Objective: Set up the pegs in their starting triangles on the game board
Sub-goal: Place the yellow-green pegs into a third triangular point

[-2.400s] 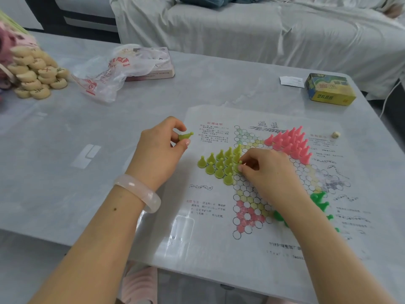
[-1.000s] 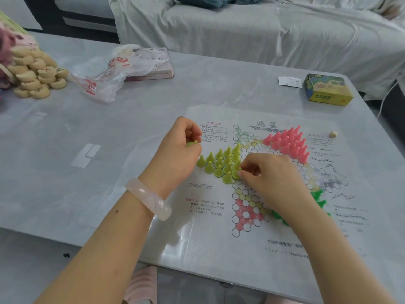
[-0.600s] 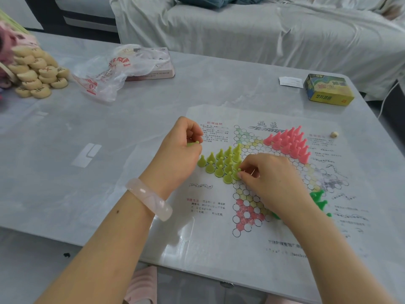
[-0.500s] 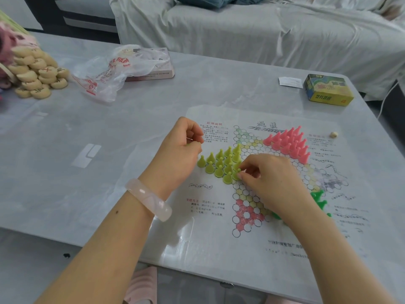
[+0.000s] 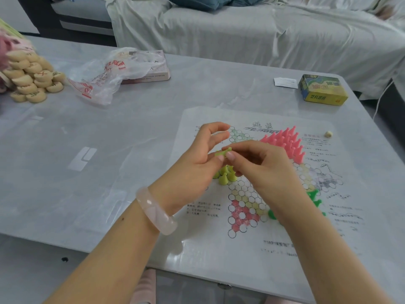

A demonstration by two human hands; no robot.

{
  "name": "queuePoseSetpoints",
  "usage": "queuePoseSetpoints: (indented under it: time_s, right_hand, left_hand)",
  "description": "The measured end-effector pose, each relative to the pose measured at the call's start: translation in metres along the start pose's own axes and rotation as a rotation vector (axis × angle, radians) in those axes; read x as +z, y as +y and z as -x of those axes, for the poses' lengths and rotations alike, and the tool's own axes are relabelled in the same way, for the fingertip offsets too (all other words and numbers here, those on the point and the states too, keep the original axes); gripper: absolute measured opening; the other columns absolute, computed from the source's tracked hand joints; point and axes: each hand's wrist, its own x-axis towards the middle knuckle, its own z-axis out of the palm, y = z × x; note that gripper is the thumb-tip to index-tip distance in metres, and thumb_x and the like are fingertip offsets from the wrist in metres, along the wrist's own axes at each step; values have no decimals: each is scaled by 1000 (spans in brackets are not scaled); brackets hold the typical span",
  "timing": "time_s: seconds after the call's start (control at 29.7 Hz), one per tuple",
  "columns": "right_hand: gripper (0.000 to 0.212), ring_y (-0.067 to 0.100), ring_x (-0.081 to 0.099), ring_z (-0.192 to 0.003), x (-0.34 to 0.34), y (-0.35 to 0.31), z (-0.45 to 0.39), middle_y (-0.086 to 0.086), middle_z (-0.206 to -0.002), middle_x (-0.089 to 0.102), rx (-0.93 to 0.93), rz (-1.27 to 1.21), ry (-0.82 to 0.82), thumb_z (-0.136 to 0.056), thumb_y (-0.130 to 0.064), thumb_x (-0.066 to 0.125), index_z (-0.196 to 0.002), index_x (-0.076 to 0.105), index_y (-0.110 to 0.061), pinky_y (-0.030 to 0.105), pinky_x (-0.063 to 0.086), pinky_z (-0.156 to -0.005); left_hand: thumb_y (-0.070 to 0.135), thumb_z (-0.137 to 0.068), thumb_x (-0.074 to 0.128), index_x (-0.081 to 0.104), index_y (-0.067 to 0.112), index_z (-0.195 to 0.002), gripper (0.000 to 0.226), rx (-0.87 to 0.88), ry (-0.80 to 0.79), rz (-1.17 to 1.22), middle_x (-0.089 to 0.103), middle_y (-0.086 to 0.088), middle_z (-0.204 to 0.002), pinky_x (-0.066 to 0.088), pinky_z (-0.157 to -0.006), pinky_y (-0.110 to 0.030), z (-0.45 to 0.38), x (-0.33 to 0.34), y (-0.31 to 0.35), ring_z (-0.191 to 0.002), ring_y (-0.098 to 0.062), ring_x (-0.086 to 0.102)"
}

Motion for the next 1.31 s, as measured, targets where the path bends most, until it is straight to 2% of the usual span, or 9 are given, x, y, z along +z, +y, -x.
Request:
queuePoseSetpoints:
  time_s: [0.1, 0.2, 0.27, 0.37, 0.47, 0.67, 0.84, 1.04, 1.31]
  right_hand:
    - [14, -3, 57, -57, 0, 2, 0, -14, -60, 65, -15, -29, 7, -81, -11, 65, -79, 69, -24, 11, 46, -59]
    - [17, -2, 59, -61, -5, 2, -1, -15, -64, 67, -63, 62, 31, -80, -14, 66, -77, 67, -30, 12, 48, -62]
    - [17, -3, 60, -65, -13, 2, 0, -14, -67, 66, -75, 193, 27, -81, -16, 66, -75, 65, -32, 11, 49, -65]
    - [10, -3, 59, -69, -22, 6, 3, -16, -68, 63, -44, 416, -54, -80, -21, 66, -76, 64, -29, 7, 47, -67]
    - [2, -1, 60, -69, -23, 12, 6, -14, -72, 64, -1, 577, -128, -82, -22, 64, -80, 65, -24, 12, 49, -69]
    - [4, 9, 60, -77, -13, 19, 7, -8, -76, 65, 23, 720, -175, -83, -25, 61, -83, 64, -23, 27, 50, -74]
    - [5, 13, 60, -77, -11, 20, 7, -6, -77, 66, -5, 743, -157, -82, -24, 61, -82, 65, -21, 32, 51, -74]
    - [5, 13, 59, -77, -12, 20, 9, -7, -76, 65, -8, 765, -174, -82, -25, 60, -80, 64, -22, 34, 51, -73]
    - [6, 12, 57, -79, -9, 17, 9, -7, -79, 63, 5, 807, -177, -83, -27, 59, -83, 62, -22, 30, 49, -72]
  left_hand:
    - [3, -95, 36, 37, 44, -115, 46, -4, -24, 41, 39, 4, -142, 43, -99, -23, -2, 2, -1, -120, -8, 52]
    - [5, -95, 39, 33, 41, -122, 46, 5, 5, -11, 39, 7, -139, 46, -91, -13, -3, 1, 0, -118, -2, 51]
    - [2, -94, 39, 32, 39, -123, 47, 25, 97, -55, 43, 7, -133, 46, -91, -17, -5, -3, 2, -115, -1, 52]
    - [2, -93, 40, 37, 35, -120, 43, 26, 275, -43, 50, 7, -121, 45, -97, -30, -8, -13, 4, -108, -7, 57]
    - [2, -92, 40, 41, 32, -117, 39, 15, 356, -12, 53, 8, -111, 46, -95, -32, -8, -18, 5, -100, -9, 60]
    - [3, -93, 38, 39, 30, -120, 39, -2, 320, -38, 53, 3, -117, 48, -92, -30, -6, -14, 5, -95, -11, 61]
    - [4, -93, 39, 38, 31, -121, 39, -11, 322, -51, 53, 2, -117, 49, -89, -31, -6, -15, 5, -92, -12, 62]
    - [5, -92, 39, 37, 32, -121, 40, -12, 321, -62, 53, 2, -117, 50, -86, -29, -8, -16, 4, -90, -11, 62]
    - [5, -93, 39, 37, 32, -120, 38, -9, 312, -66, 53, 4, -113, 50, -87, -30, -8, -15, 3, -88, -11, 62]
